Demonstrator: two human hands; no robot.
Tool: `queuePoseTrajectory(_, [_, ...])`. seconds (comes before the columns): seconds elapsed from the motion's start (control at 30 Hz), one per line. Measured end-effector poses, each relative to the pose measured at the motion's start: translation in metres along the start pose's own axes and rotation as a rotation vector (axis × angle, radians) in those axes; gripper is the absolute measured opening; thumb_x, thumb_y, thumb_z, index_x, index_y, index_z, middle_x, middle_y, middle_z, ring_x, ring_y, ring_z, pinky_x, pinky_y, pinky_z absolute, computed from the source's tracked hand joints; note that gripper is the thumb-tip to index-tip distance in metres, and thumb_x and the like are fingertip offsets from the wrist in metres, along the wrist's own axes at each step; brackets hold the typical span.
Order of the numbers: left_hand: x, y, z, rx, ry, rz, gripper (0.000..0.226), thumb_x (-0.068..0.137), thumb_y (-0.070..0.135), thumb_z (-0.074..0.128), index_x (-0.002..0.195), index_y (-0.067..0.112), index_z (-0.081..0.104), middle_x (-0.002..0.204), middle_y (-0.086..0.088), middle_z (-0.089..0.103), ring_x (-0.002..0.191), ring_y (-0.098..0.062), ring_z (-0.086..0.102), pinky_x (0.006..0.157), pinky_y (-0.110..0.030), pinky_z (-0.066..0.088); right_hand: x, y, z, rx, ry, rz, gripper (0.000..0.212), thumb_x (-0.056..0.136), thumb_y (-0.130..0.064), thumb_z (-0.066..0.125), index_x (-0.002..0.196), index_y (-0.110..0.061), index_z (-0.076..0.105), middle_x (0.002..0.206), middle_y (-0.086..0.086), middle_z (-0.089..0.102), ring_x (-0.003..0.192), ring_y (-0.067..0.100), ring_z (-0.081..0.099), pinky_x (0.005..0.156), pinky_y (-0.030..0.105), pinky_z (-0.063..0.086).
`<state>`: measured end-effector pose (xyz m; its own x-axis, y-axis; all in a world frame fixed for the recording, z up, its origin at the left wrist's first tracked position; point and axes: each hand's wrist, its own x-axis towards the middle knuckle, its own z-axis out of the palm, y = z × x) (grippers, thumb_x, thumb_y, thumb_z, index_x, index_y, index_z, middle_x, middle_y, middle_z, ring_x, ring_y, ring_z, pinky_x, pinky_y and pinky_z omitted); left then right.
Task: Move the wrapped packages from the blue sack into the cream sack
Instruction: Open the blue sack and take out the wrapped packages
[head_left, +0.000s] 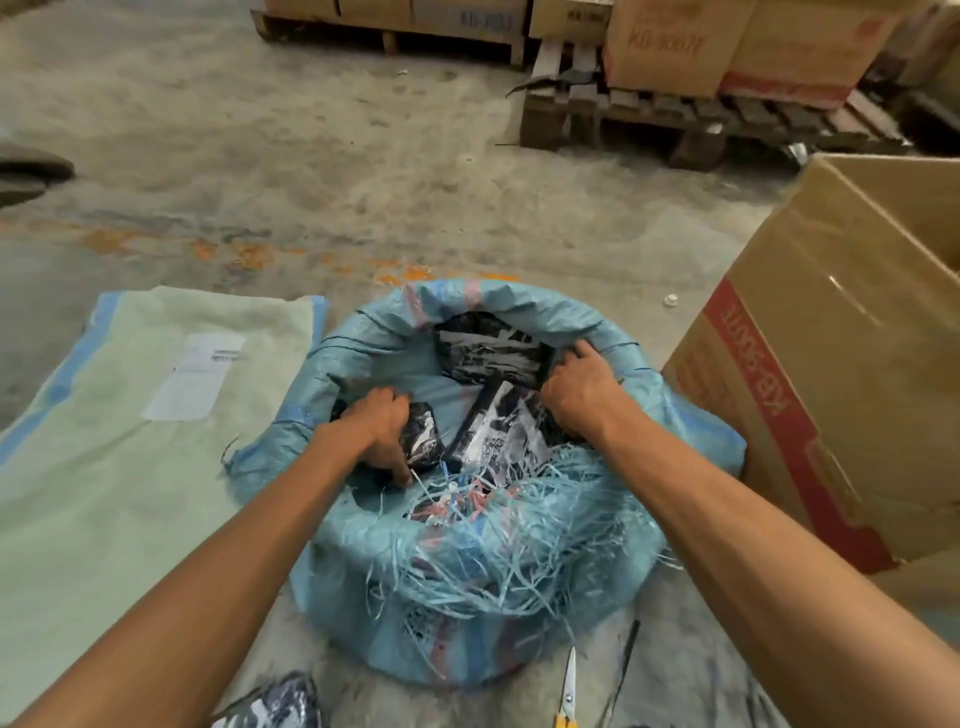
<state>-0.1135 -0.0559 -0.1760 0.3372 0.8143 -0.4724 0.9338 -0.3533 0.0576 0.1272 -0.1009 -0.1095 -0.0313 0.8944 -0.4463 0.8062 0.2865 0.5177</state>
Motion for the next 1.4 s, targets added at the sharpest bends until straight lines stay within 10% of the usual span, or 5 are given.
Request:
queuePoseTrajectory(0.47, [-0.101,0.018,-0.079,-0.749,0.438,0.071,0.11,0.054,0.058,0.089,0.141,0.014,0.04,0.129,0.002,0.053,0.115,-0.017,0.053,0.094,-0.031,0.046,-0.055,0.049,-0.003,0.301,0.123,-0.055,0.034,0.08,-0.03,0.074,0.113,-0.025,0.066,0.108,-0.004,0.072,0.109,0.019,0.066,0.096,0.029,0.043])
queuePoseTrajectory(0.57, [-0.14,-0.001,-0.102,-0.897,0.517,0.074,0.116,0.04,0.067,0.087,0.139,0.022,0.047,0.13,0.005,0.059,0.115,-0.015,0.059,0.101,-0.038,0.049,-0.082,0.064,-0.024,0.629,0.158,-0.017,0.065,0.059,-0.041,0.093,0.115,-0.023,0.064,0.11,-0.002,0.068,0.104,0.023,0.063,0.092,0.03,0.049])
queuePoseTrajectory(0.87, [-0.277,-0.08,-0.104,-0.964,0.841,-0.227,0.07,0.053,0.055,0.09,0.109,0.024,0.061,0.11,0.004,0.067,0.101,-0.016,0.063,0.091,-0.035,0.053,-0.157,0.015,-0.127,1.58,0.472,-0.228,0.038,0.081,-0.044,0.078,0.097,-0.011,0.067,0.085,-0.001,0.073,0.076,0.013,0.068,0.071,0.026,0.055])
queuePoseTrajectory(0.97, [-0.327,-0.108,-0.076,-0.889,0.943,-0.383,0.085,0.048,0.068,0.085,0.112,0.018,0.059,0.111,-0.001,0.065,0.101,-0.02,0.063,0.087,-0.036,0.053,-0.163,-0.03,-0.156,1.749,0.543,-0.185,0.052,0.079,-0.059,0.074,0.102,-0.013,0.074,0.097,0.0,0.078,0.095,0.019,0.073,0.095,0.04,0.055])
queuePoseTrajectory(1.4, [-0.462,-0.121,0.157,-0.532,0.575,-0.794,0.114,0.054,0.083,0.061,0.141,0.016,0.031,0.136,-0.011,0.044,0.124,-0.03,0.044,0.104,-0.042,0.041,-0.177,-0.271,-0.06,1.744,0.176,-0.096,0.057,0.074,-0.072,0.068,0.104,-0.023,0.072,0.106,-0.007,0.074,0.099,0.015,0.069,0.09,0.032,0.053])
